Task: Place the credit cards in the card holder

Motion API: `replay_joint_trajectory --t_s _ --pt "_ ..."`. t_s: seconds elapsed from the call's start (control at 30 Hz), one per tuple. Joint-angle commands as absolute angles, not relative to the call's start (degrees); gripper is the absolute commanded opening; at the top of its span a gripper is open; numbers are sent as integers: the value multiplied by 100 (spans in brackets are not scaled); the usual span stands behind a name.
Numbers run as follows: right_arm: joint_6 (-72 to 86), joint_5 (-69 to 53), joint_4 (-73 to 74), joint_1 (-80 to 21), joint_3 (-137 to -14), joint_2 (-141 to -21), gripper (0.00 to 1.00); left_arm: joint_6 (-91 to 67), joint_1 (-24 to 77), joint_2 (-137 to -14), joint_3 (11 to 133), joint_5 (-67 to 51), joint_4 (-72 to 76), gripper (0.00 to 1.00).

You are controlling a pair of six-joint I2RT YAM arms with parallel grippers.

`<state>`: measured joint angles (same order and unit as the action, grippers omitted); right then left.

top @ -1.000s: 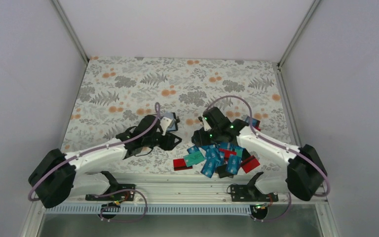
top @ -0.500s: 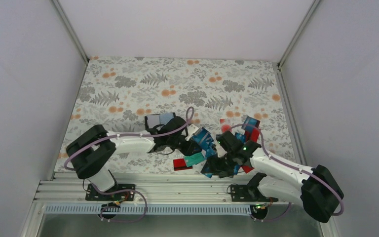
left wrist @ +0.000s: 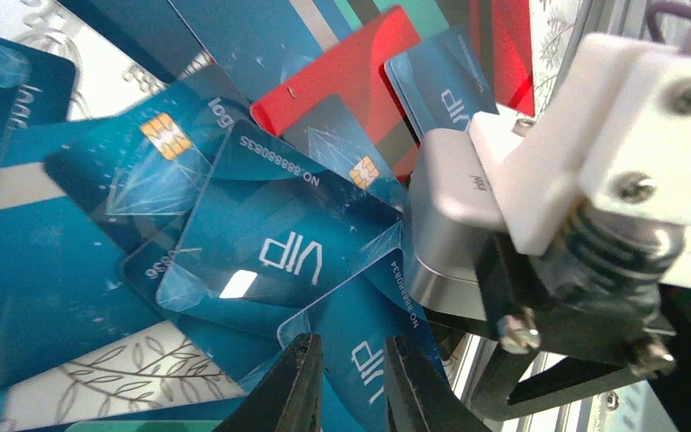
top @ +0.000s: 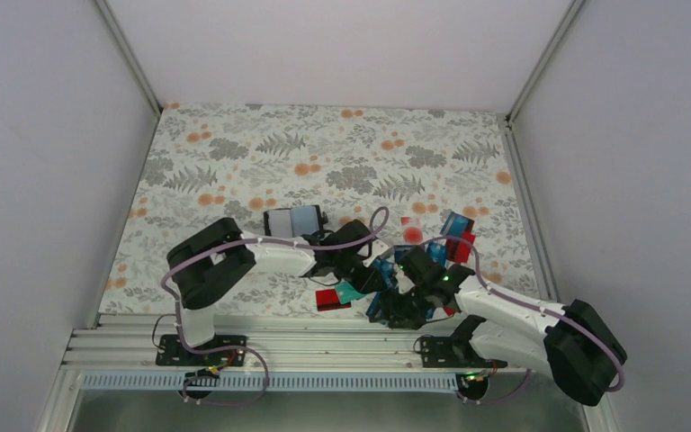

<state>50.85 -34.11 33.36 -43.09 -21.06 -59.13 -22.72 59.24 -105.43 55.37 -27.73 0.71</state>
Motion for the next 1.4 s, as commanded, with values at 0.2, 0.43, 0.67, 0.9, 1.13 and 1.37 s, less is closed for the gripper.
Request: replay_joint_trajectory --t_s 0.2,0.43,0.67,0.9,1.13,1.37 --pt "5432 -3314 2710 -4324 -1666 -6018 63 -2092 6041 -10926 5805 -2930 -272 17" --pt "5615 -3250 2166 -4317 -1504 -6216 63 -2107 6040 -11154 5836 -2896 -306 16" --pt "5697 -3135 2088 -4315 -1534 -6194 54 -2204 6038 -11258 5797 -2899 -266 15" --pt "5704 -2836 2480 -4307 -1669 -5925 29 -2248 6040 -11291 5771 -2950 -226 15" --pt "5691 -2630 2636 -4263 -1790 -5707 8 -2324 6049 -11309 5724 -3045 -137 14" --pt "5580 -2584 2881 -4221 -1984 -5594 4 -2510 6044 -11080 5691 -2993 -117 14"
